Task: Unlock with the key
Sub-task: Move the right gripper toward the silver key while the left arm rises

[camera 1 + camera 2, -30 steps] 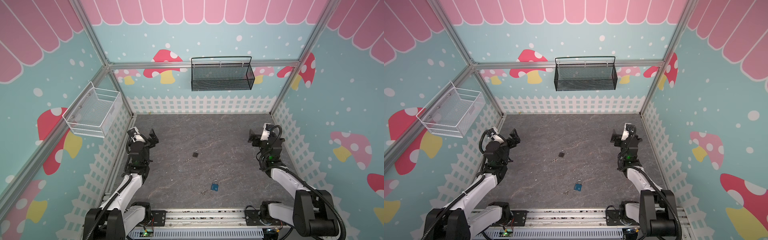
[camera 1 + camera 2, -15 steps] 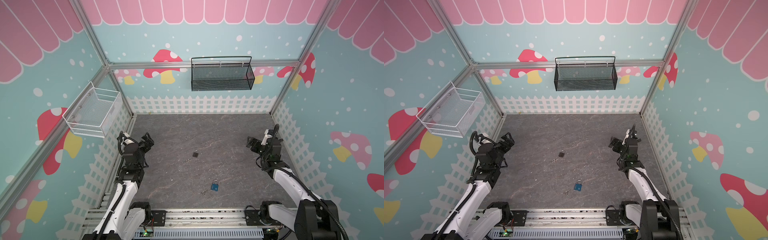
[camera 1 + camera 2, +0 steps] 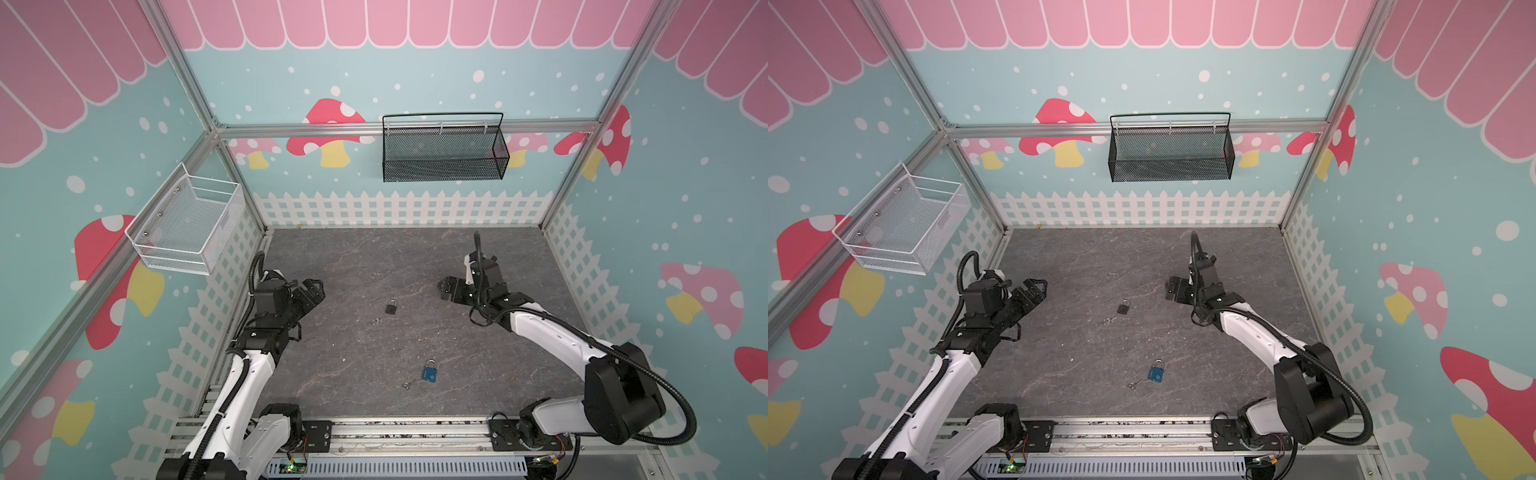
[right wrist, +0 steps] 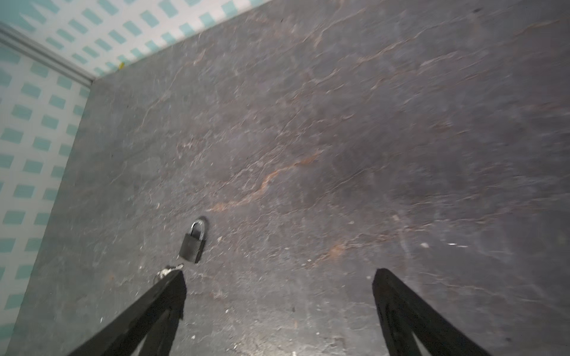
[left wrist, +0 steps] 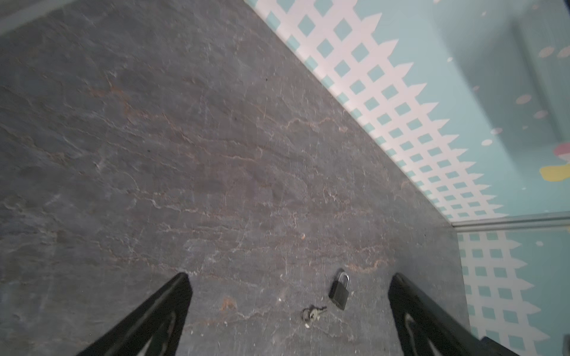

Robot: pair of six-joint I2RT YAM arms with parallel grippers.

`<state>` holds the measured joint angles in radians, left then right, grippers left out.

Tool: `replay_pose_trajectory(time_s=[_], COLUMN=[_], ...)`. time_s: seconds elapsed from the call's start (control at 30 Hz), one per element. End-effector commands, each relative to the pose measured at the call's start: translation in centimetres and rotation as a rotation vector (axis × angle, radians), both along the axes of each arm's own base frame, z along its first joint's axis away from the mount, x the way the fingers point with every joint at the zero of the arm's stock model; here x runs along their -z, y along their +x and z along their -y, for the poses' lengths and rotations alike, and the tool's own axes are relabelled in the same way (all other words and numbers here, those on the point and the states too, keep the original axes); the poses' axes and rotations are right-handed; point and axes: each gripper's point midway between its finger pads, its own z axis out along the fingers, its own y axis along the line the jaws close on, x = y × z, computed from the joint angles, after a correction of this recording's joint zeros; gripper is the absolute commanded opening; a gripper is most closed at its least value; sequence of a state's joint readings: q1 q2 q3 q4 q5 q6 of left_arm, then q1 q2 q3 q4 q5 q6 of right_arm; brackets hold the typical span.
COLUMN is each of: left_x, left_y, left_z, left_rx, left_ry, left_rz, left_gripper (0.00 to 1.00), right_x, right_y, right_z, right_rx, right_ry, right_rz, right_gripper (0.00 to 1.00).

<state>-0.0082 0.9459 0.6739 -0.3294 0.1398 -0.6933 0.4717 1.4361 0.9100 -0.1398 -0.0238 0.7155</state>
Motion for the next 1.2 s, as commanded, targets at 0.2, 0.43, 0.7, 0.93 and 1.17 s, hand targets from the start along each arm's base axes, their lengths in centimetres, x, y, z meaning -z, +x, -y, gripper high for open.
replay_pose_trajectory(time_s=[0.2, 0.43, 0.7, 0.93, 1.17], left_x=[1.8, 2.9, 4.1, 4.3, 4.7], left_y=[-0.9, -0.8, -0.2, 0.3, 0.0], left_z=[4.1, 5.0, 4.6, 3.9, 3.5], left_rx=[0.105, 0.095, 0.027, -0.005, -0.014], left_ry=[-0.034, -0.013, 0.012, 0.041, 0.059], left_rz=[-0.123, -0.159, -0.185, -0.179, -0.186], left_gripper=[1.0, 1.0, 1.0, 1.0, 1.0], right_x=[3.7, 5.2, 7.6, 9.1, 10.3], right_y=[-2.7, -2.3, -2.1, -1.8, -1.7], right_z=[-8.1, -12.4, -14.7, -16.6, -17.2], right_rx=[-0.08, -0.116, -0.106, -0.112, -0.106], right_ry=[-0.081, -0.161, -0.264, -0.283, -0.344], right_rz=[-0.154, -0.174, -0.202, -0.211, -0.215], right_gripper=[0.98, 0.98, 0.98, 0.98, 0.98])
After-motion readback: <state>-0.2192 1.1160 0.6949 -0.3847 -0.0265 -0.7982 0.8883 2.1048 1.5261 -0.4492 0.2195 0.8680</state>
